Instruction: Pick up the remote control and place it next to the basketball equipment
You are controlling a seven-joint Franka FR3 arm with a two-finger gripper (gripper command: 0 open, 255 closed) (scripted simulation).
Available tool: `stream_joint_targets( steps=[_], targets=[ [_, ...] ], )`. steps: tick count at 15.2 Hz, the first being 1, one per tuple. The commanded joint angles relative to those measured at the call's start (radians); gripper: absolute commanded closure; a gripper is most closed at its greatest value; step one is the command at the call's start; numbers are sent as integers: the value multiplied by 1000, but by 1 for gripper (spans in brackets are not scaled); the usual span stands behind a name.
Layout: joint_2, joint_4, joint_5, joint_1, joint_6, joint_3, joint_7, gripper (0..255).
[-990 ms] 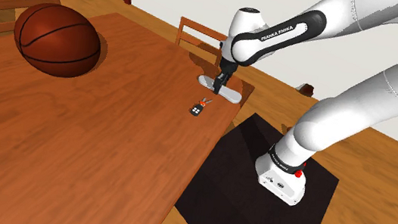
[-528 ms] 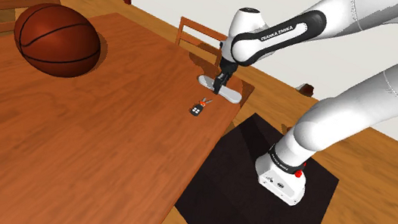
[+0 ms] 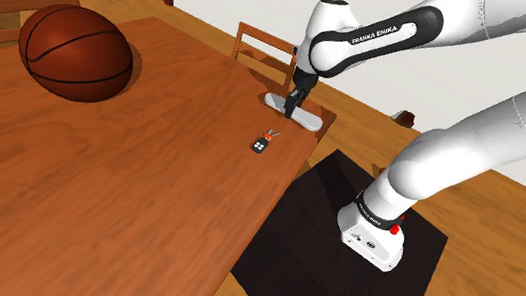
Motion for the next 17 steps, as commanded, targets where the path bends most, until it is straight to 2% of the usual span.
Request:
stream_joint_targets(
  steps=[1, 17],
  targets=[
    [-20, 11, 1, 1, -32, 0, -1, 255],
    [-126, 153, 4, 2, -279, -3, -7, 255]
  ],
)
